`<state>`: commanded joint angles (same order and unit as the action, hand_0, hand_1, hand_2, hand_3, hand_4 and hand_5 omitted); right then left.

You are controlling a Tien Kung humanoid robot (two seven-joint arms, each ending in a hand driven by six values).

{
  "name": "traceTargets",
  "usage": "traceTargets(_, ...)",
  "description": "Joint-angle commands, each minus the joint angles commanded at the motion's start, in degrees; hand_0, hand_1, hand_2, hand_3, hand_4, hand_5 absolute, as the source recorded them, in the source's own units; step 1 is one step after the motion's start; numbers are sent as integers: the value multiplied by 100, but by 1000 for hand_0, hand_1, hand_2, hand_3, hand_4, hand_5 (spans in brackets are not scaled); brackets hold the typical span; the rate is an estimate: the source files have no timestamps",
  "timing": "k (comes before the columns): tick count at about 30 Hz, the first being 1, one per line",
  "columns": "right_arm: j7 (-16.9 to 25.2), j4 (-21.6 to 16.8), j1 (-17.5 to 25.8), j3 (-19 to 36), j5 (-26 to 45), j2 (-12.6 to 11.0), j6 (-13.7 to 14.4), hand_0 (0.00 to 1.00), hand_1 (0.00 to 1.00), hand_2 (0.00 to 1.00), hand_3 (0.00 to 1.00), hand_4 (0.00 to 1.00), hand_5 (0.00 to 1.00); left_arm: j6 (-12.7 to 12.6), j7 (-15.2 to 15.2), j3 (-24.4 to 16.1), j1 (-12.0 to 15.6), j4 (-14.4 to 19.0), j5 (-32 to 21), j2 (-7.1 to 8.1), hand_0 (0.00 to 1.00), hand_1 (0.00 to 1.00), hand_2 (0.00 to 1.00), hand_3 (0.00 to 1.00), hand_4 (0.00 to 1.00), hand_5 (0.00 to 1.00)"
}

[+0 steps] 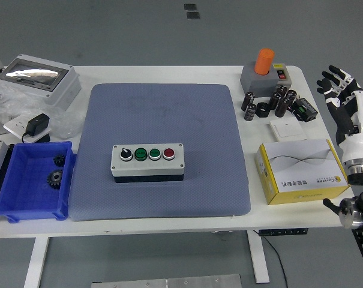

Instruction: Pick up the button,place it on the desk,press the button,press the button

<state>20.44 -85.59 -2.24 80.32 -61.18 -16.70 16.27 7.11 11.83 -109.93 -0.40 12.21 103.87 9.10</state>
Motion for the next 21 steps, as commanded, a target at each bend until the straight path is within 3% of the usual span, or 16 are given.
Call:
traceTargets(9, -45, -132, -168, -128, -18, -31, 27, 724, 722, 770, 784, 739, 481, 19, -27, -63, -44, -11, 113, 35, 682, 656, 637, 767, 660, 759)
traceTargets(21, -44, -27, -187, -76, 42, -8, 44, 724, 727, 772, 782, 732, 476, 41, -37, -46, -43, -32, 139, 25, 682, 656, 637, 762, 659, 728)
